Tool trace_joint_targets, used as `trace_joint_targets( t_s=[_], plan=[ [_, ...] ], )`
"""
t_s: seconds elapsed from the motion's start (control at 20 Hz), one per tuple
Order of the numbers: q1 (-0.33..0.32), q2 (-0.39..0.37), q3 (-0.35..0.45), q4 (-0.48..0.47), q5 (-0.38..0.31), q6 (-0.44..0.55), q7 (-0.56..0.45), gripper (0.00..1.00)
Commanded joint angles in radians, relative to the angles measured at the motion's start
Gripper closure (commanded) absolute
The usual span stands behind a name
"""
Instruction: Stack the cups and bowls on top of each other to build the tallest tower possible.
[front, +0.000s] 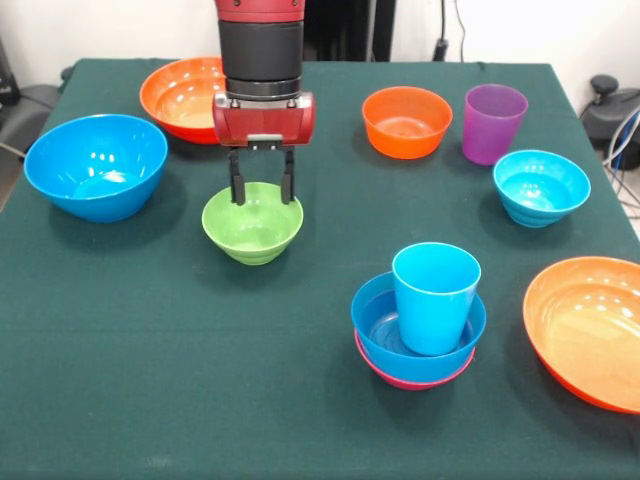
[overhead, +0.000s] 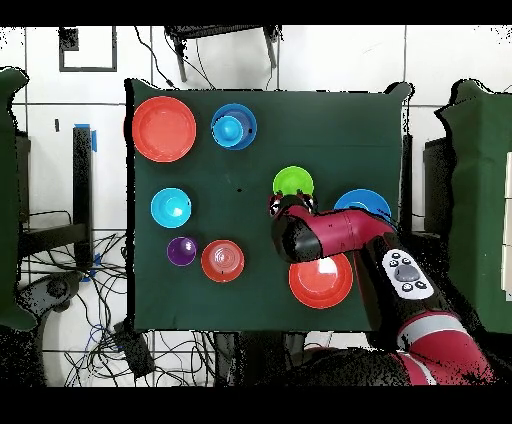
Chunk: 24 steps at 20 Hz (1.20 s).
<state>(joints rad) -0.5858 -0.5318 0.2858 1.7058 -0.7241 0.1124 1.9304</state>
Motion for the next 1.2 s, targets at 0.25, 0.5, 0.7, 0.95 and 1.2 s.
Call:
trace_joint_targets(
  t_s=[0.25,0.5,0.7,0.95,1.2],
  plan=[
    [0.048,0.008,0.041,-0.011,-0.050,0.089,-0.056,0.00],
    [0.048,0.005,0.044,-0.011,-0.050,0.087,-0.057,0.00],
    [0.038,0.007,0.053,-0.012,-0.050,0.091,-0.068,0.00],
    [0.052,0.009,0.040,-0.013,-0.054,0.080,-0.055,0.00],
    [0.045,0.010,0.046,-0.016,-0.062,0.062,-0.057,0.00]
  ],
)
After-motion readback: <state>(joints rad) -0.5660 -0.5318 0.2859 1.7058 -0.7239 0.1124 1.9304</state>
